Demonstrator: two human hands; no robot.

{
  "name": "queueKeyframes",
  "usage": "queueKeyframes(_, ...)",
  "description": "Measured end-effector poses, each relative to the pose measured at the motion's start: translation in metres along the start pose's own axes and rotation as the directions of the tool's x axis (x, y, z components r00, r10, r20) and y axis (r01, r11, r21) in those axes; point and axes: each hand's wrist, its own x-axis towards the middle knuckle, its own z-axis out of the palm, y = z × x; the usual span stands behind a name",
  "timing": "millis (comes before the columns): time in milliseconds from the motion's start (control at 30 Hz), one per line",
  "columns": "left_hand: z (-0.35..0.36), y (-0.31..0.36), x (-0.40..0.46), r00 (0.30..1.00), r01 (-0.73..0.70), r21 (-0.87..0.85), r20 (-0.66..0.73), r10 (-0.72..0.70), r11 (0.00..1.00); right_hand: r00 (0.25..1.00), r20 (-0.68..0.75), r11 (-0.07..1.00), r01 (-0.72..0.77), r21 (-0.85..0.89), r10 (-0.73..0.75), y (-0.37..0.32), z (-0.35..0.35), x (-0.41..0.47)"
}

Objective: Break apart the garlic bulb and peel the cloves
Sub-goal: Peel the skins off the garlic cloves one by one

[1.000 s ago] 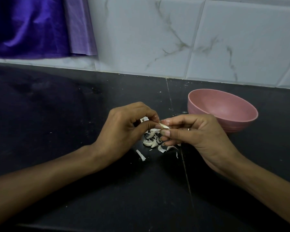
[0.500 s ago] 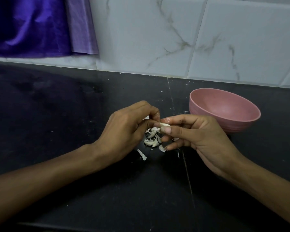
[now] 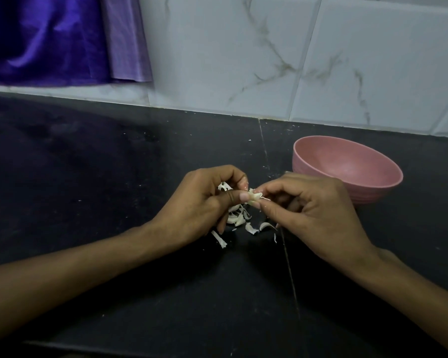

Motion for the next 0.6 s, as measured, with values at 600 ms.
queueKeyframes(600, -0.0051, -0.0001, 0.0031, 0.988, -0.059, 0.033, -0.139, 0.063, 0.998, 0.939, 0.070, 0.838, -0.332, 0.433, 0.336, 0.0049, -0.0043, 0.0064)
